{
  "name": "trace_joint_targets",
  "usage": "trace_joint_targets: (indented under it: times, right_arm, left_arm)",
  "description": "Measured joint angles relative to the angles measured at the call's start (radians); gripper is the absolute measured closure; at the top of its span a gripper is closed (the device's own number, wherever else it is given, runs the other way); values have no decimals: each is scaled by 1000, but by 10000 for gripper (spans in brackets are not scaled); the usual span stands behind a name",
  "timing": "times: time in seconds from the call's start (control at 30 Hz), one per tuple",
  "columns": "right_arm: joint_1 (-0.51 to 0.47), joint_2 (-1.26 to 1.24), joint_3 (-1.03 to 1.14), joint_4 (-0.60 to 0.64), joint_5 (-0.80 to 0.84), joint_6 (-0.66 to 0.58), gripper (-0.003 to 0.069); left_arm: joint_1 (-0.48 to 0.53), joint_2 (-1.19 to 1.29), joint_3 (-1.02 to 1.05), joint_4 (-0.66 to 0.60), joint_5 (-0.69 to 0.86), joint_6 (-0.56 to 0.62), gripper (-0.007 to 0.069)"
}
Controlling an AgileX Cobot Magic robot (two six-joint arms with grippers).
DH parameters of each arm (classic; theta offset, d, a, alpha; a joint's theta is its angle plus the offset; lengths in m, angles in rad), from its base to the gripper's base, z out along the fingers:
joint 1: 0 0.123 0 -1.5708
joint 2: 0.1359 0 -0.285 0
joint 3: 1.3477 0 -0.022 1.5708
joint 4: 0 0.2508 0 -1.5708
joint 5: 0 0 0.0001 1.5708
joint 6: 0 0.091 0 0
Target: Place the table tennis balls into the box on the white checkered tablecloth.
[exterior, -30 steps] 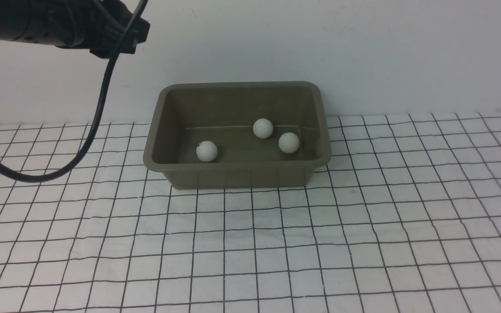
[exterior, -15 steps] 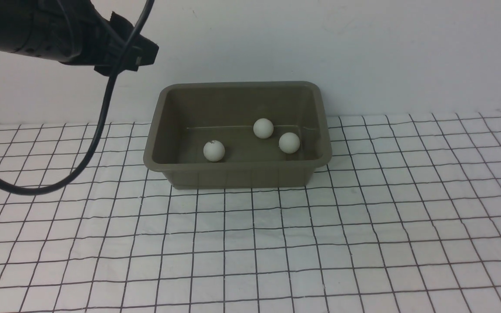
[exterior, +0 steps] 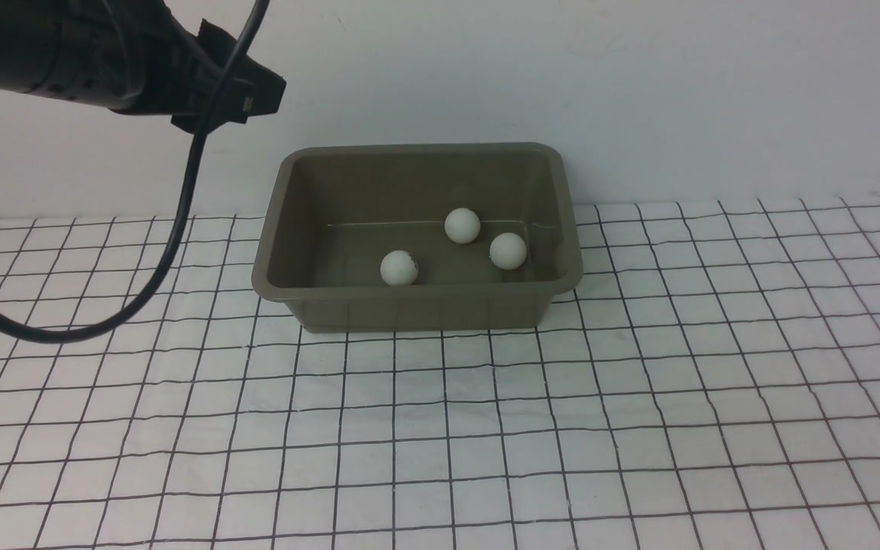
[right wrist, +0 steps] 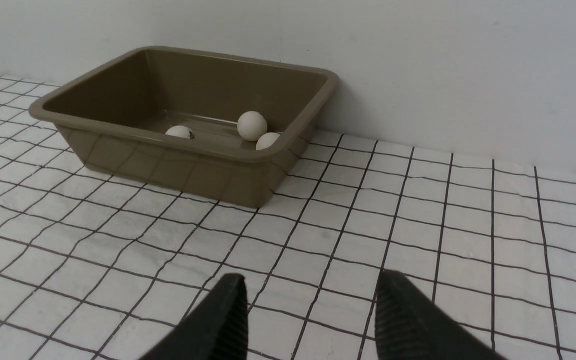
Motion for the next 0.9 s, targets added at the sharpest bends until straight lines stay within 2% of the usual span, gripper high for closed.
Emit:
trace_joint_targets:
  times: [0.43, 0.53, 0.63, 0.7, 0.9]
  right_arm:
    - [0, 0, 6, 4, 17, -13, 332]
    - [-7, 0, 25, 46, 20, -14, 332]
    - [-72, 0, 32, 124, 39, -14, 332]
    - [-154, 0, 32, 153, 56, -14, 332]
    - [-370, -108, 89, 141, 82, -16, 332]
  left_arm:
    - [0, 0, 0, 0, 5, 4, 293]
    - [0, 0, 0, 0, 12, 4, 293]
    - [0, 0, 0, 0, 23, 4, 293]
    - [-1, 0, 0, 0, 27, 5, 293]
    - [-1, 0, 0, 0, 29, 6, 302]
